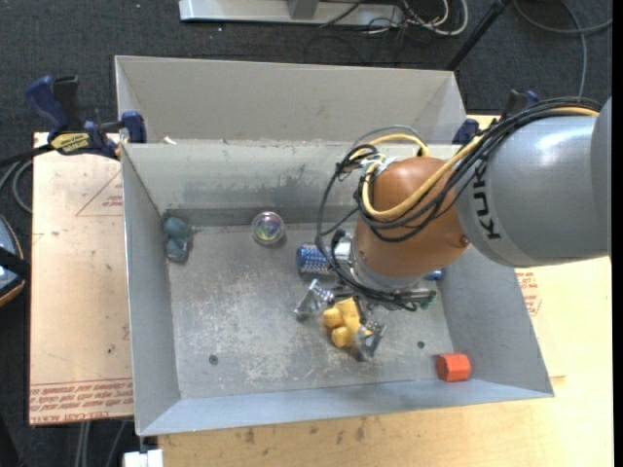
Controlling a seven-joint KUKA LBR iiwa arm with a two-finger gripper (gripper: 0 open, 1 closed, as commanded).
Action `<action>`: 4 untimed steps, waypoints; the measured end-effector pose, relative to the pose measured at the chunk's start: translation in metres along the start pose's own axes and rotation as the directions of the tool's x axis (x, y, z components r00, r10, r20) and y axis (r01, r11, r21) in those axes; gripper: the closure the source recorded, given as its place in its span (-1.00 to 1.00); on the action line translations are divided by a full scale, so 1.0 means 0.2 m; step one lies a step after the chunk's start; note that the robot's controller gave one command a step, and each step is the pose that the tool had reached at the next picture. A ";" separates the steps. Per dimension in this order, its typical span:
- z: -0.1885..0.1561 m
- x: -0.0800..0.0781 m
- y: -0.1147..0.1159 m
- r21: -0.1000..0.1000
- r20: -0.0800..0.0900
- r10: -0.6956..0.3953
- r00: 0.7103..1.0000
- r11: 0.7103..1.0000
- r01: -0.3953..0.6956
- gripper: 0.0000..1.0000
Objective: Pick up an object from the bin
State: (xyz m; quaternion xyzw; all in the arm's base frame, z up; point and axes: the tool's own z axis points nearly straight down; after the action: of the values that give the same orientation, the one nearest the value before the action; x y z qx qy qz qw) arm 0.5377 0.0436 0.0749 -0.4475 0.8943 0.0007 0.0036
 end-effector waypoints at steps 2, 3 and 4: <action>-0.81 0.19 -0.11 0.003 -0.002 -0.336 0.942 0.942 0.336 1.00; -0.80 0.19 -0.10 -0.004 -0.003 -0.338 0.941 0.941 0.338 -1.00; -0.37 0.11 0.20 -0.015 -0.005 -0.360 0.933 0.933 0.360 -1.00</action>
Offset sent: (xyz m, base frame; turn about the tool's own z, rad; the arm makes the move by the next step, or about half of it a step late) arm 0.0000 0.0000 0.0000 0.0000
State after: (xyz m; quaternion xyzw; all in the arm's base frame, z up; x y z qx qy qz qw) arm 0.4929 0.0501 0.1488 -0.6036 0.7973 0.0045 -0.0028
